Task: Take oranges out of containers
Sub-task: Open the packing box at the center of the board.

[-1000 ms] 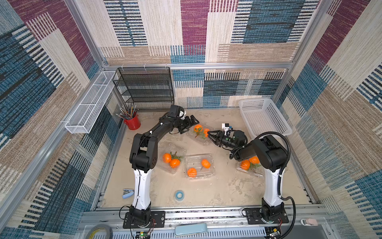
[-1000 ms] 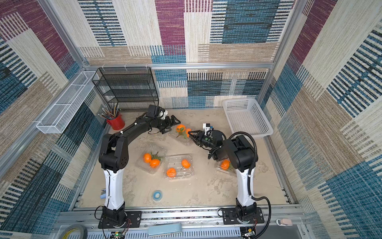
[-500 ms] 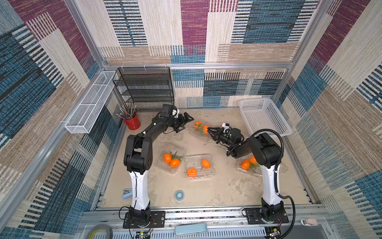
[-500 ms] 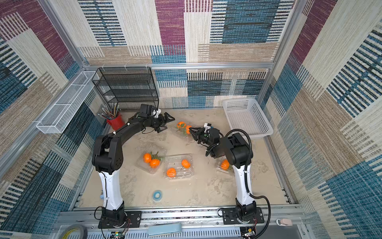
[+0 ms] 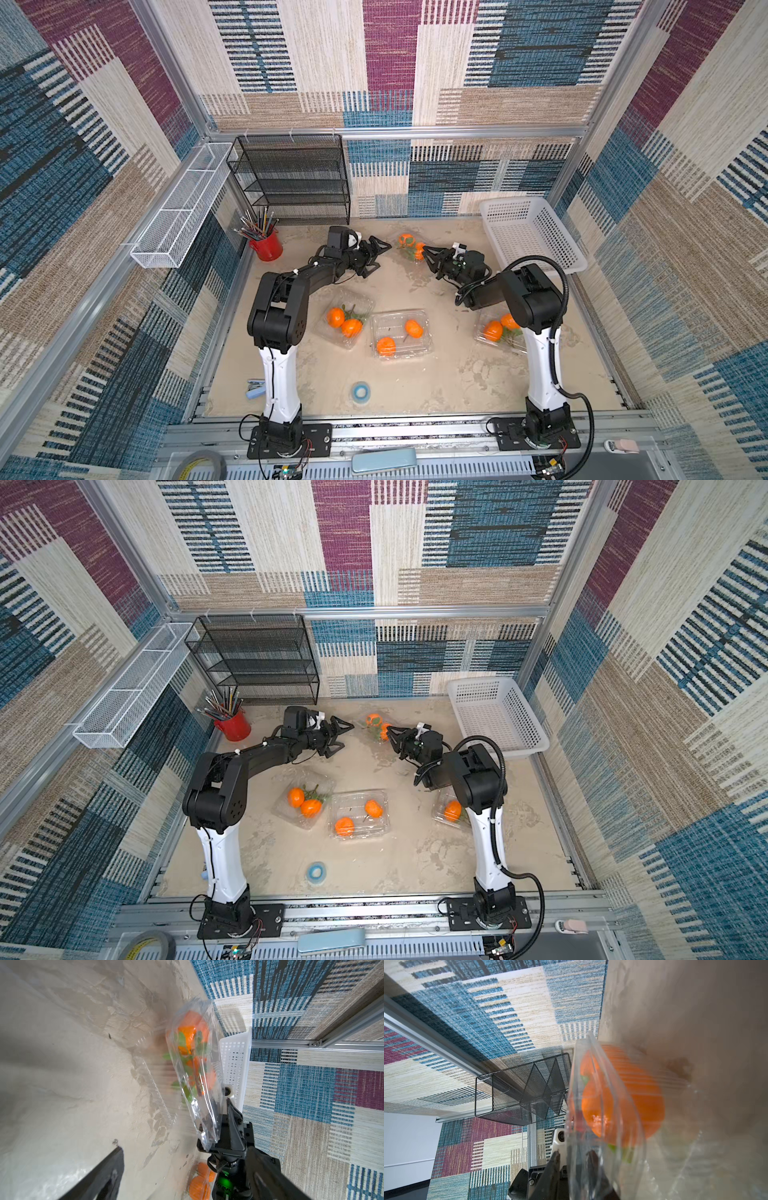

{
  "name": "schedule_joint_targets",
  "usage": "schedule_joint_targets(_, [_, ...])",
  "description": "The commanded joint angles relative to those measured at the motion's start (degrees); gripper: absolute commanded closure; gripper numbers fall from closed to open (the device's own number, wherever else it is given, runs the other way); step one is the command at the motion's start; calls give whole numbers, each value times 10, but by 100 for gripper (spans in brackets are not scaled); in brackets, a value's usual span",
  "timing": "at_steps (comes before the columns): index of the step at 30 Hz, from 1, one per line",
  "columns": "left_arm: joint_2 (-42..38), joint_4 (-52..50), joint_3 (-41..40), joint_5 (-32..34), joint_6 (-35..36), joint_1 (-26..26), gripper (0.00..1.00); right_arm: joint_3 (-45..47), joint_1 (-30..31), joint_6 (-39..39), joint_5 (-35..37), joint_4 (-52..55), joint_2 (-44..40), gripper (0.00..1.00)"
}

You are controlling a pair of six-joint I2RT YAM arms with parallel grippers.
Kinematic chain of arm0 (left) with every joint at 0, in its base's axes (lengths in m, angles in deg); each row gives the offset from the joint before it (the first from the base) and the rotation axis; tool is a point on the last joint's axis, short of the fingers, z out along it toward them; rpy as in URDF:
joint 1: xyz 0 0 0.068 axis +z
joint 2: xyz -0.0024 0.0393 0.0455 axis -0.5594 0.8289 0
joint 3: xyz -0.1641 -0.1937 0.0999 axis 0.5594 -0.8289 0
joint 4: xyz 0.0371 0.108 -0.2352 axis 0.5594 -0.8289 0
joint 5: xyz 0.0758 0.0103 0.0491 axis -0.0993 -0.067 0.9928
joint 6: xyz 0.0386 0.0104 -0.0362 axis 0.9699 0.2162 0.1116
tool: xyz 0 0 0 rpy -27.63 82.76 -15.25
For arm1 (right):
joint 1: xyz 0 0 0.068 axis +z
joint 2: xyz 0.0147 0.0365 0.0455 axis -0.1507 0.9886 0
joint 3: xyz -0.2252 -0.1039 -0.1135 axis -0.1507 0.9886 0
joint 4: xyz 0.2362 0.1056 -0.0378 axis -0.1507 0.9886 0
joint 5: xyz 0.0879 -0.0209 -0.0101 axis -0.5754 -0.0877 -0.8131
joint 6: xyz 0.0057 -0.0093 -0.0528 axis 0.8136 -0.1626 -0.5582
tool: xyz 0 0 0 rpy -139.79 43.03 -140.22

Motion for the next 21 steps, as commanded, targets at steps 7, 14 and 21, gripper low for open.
schedule_joint_targets(7, [6,18,-8,14,-16,-27,14,10,-10,36,4,-46,3,75])
schedule_joint_targets(14, [10,44,-19,17,-21,-33,24,21,-17,53,-1,-71,-4,75])
schedule_joint_targets(21, [24,58,-19,18,-25,-37,29,29,-10,60,0,-74,-17,76])
